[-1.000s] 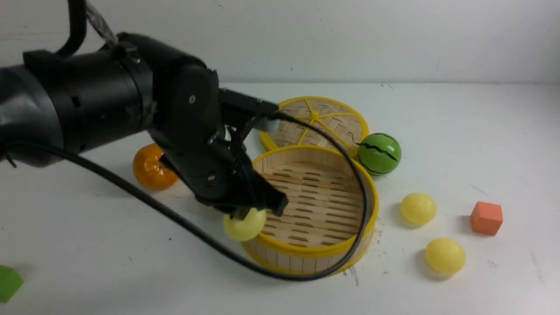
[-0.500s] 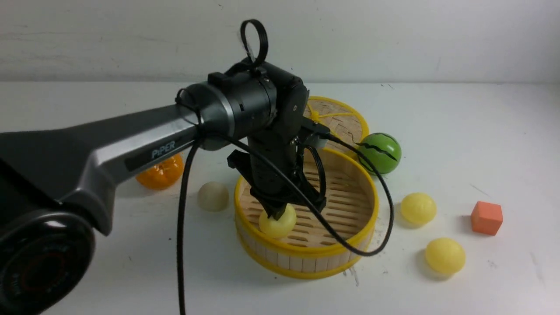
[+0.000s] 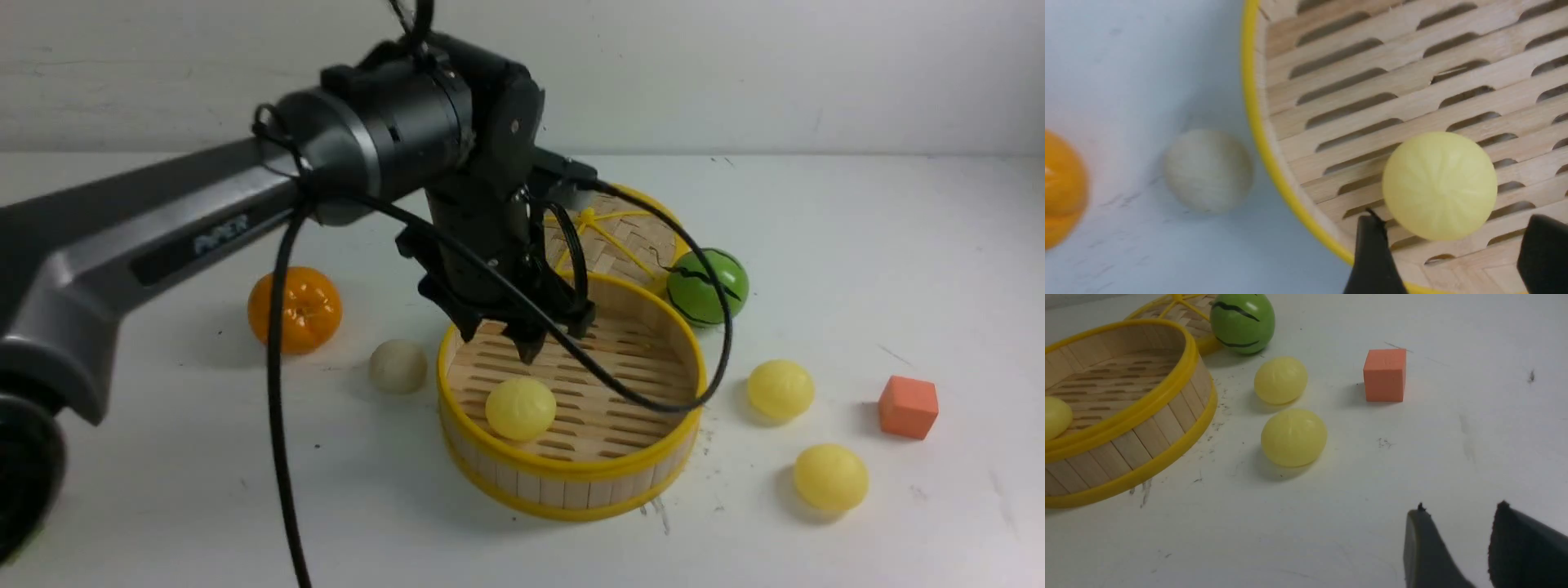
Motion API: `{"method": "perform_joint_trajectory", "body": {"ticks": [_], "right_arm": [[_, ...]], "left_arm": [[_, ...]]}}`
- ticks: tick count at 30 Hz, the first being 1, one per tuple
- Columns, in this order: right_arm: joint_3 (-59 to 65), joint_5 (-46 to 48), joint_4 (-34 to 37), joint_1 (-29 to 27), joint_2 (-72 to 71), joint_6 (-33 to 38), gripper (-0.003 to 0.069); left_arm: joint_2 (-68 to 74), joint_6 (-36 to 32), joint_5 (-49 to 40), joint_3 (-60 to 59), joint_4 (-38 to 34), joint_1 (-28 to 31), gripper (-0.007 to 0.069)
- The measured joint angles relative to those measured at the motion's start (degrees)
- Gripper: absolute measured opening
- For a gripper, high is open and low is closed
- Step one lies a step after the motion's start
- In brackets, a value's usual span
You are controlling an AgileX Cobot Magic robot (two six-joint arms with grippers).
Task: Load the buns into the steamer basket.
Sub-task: Use the left arm to grab a steamed stuffed bun
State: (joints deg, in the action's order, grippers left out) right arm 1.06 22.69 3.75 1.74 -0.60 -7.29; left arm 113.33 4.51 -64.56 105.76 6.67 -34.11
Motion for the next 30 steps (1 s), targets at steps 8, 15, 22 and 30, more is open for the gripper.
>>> {"method": "perform_joint_trajectory", "body": {"ticks": [8,15,22,30], "right_arm": [[0.0,0.0,0.0,0.0,0.0,0.0,0.0239],[0.0,0.0,0.0,0.0,0.0,0.0,0.0239],[0.0,0.0,0.0,0.0,0.0,0.0,0.0239],[0.0,0.0,0.0,0.0,0.0,0.0,0.0239]], "left_arm": [[-0.73,-0.08,-1.25,0.0,-4.84,11.06,0.0178],[6.21,-2.38,2.0,-0.28,-6.67,13.22,0.0088],[10.45,-2.75,4.33,-0.42,-3.72,13.22,0.0172],[10.74,-2.75,7.22,-0.47,-1.89,13.22,0.0247]]}}
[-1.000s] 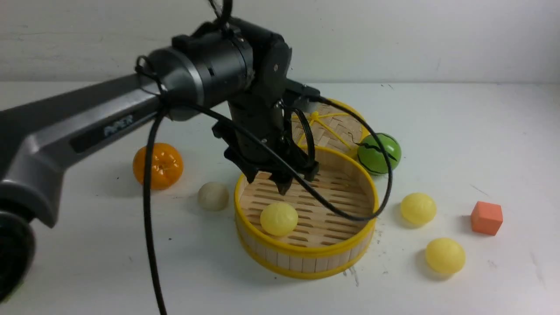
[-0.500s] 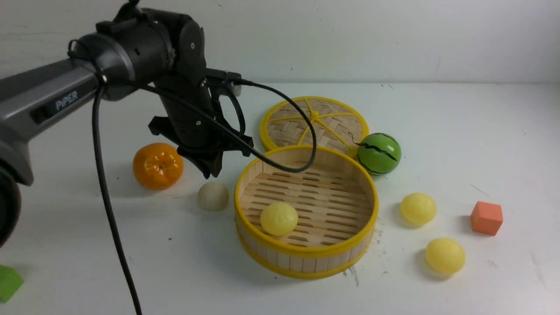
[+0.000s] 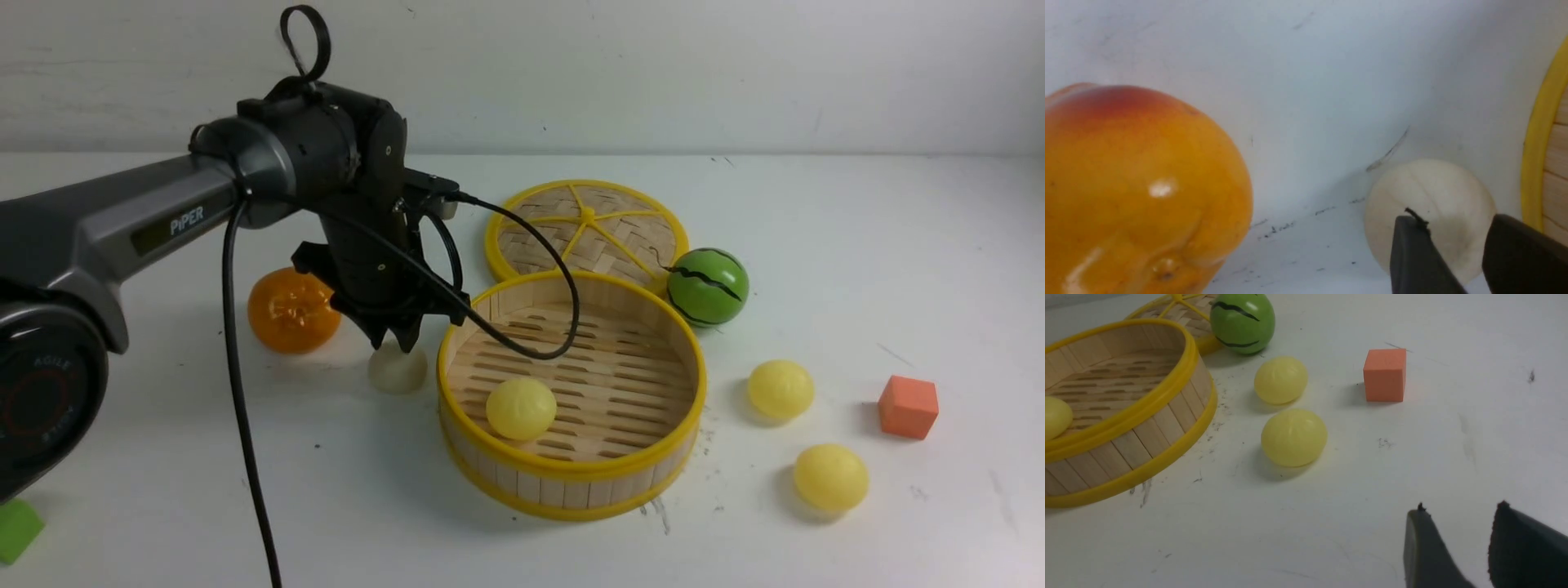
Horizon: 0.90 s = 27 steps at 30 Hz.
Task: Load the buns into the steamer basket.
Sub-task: Use the left arm to grab a steamed stuffed bun
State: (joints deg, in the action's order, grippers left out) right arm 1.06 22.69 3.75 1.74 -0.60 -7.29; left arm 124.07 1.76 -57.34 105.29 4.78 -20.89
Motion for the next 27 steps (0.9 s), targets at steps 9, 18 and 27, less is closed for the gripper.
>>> {"method": "perform_joint_trajectory", "body": {"ticks": [9,18,27], "right_arm": [[0.0,0.0,0.0,0.0,0.0,0.0,0.0239],[0.0,0.0,0.0,0.0,0.0,0.0,0.0239],[0.0,0.0,0.0,0.0,0.0,0.0,0.0239]], "left_arm": [[0.0,1.18,-0.27,0.0,0.0,0.0,0.0249],[1.97,1.29,-0.43,0.0,0.11,0.0,0.0249],[2.7,1.29,0.06,0.0,0.16,0.0,0.0209]]}}
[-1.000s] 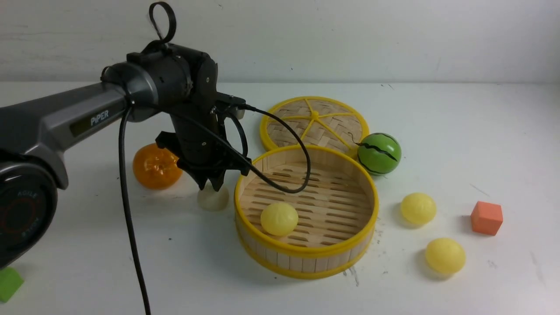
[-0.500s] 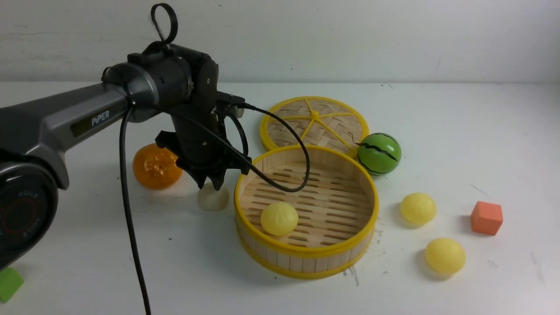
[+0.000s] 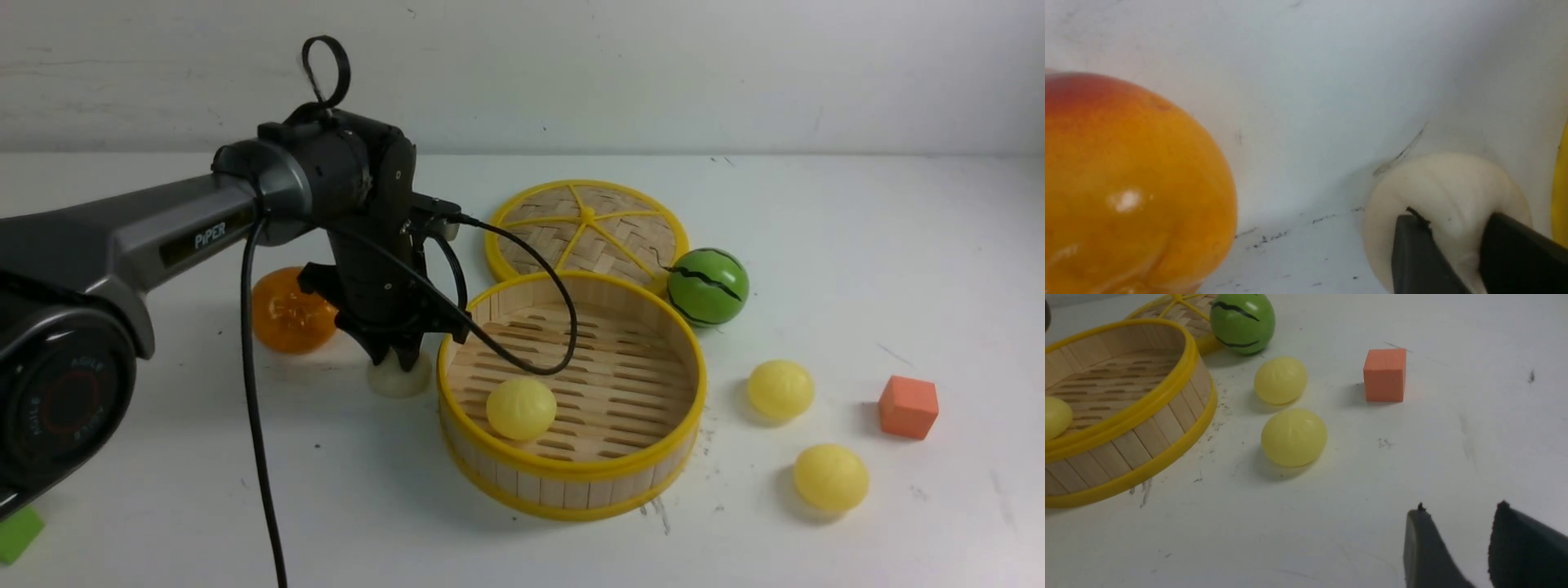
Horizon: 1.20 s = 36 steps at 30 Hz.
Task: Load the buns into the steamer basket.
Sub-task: Use the left arm to grab a steamed stuffed bun, then use the left arm to put the steamed stuffed bun into the steamer
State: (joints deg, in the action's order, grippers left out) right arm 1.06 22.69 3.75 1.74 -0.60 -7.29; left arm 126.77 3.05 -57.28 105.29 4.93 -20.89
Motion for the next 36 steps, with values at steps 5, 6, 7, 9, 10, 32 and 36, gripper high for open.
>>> {"method": "perform_joint_trajectory", "body": {"ticks": [5,6,7,9,10,32,36], "right_arm": [[0.0,0.0,0.0,0.0,0.0,0.0,0.0239],[0.0,0.0,0.0,0.0,0.0,0.0,0.0239],[0.0,0.0,0.0,0.0,0.0,0.0,0.0239],[0.0,0.0,0.0,0.0,0.0,0.0,0.0239],[0.0,0.0,0.0,0.0,0.0,0.0,0.0239],[0.0,0.0,0.0,0.0,0.0,0.0,0.0239],[0.0,0.0,0.0,0.0,0.0,0.0,0.0239]], "left_arm": [[0.0,0.0,-0.7,0.0,-0.17,0.0,0.0013],[-0.06,0.0,-1.01,0.06,-0.17,0.0,-0.0001],[-0.43,0.08,-1.35,0.11,-0.17,0.0,-0.0009],[-1.15,0.47,-2.69,0.27,-0.19,0.0,-0.001],[-2.18,0.77,-3.72,0.59,-0.23,-0.14,-0.001],[-1.82,-3.67,7.25,2.76,-3.96,-7.62,0.0118],[-1.41,-3.05,7.42,2.76,-4.17,-7.55,0.0254]]}}
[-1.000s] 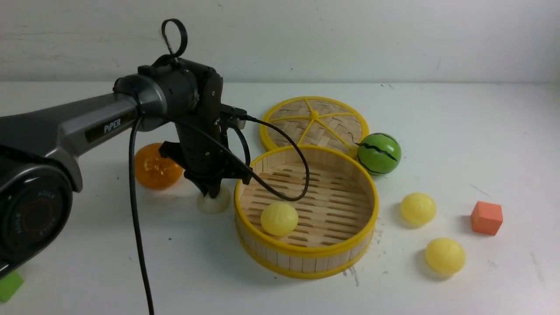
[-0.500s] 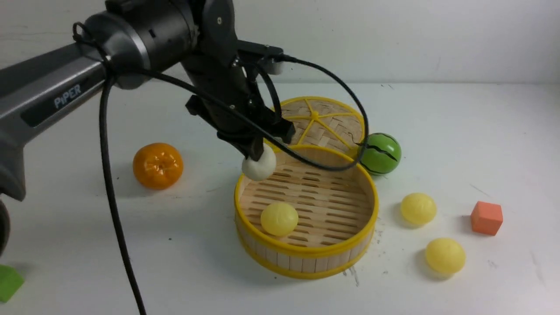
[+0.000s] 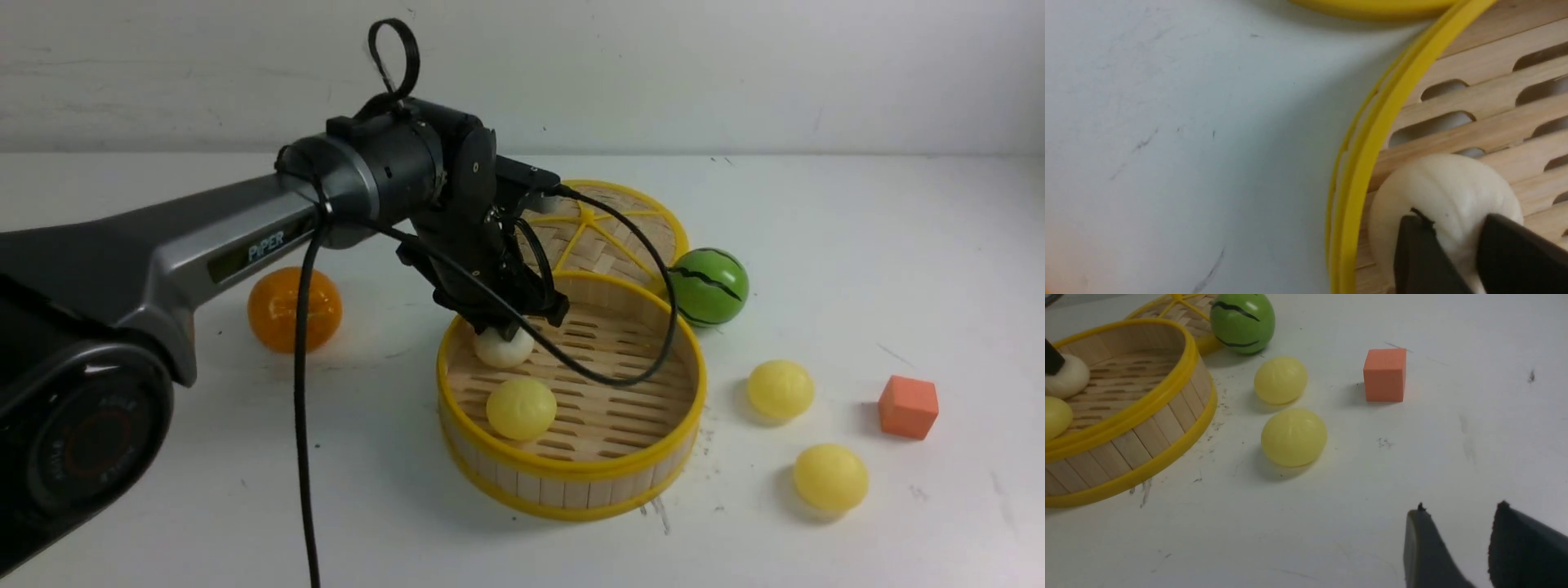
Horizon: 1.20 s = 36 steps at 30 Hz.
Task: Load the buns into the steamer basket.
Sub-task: Use the left arm to put the steamed stuffed bun into the steamer, then use the right arm to grab a steamed stuffed bun
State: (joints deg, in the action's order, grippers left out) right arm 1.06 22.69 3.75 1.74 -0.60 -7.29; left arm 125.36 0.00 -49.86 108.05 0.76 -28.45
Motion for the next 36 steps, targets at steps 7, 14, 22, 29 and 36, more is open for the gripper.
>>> {"method": "perform_joint_trajectory", "body": {"ticks": [7,14,22,29,36], "right_arm": [[0.0,0.0,0.0,0.0,0.0,0.0,0.0239],[0.0,0.0,0.0,0.0,0.0,0.0,0.0239],[0.0,0.0,0.0,0.0,0.0,0.0,0.0239],[0.0,0.0,0.0,0.0,0.0,0.0,0.0239],[0.0,0.0,0.0,0.0,0.0,0.0,0.0239]], "left_arm": [[-8.17,2.2,-4.96,-0.3,-7.4,-0.31,0.0372],[-29.59,0.72,-9.88,-1.13,-8.41,-4.46,-0.0009],[-56.12,3.97,-3.48,-20.81,-8.68,-6.8,-0.0013],[-89.26,4.2,16.55,-61.5,-8.75,-6.8,-0.0013],[-103.0,4.2,32.07,-83.78,-8.75,-6.8,-0.0013]]}}
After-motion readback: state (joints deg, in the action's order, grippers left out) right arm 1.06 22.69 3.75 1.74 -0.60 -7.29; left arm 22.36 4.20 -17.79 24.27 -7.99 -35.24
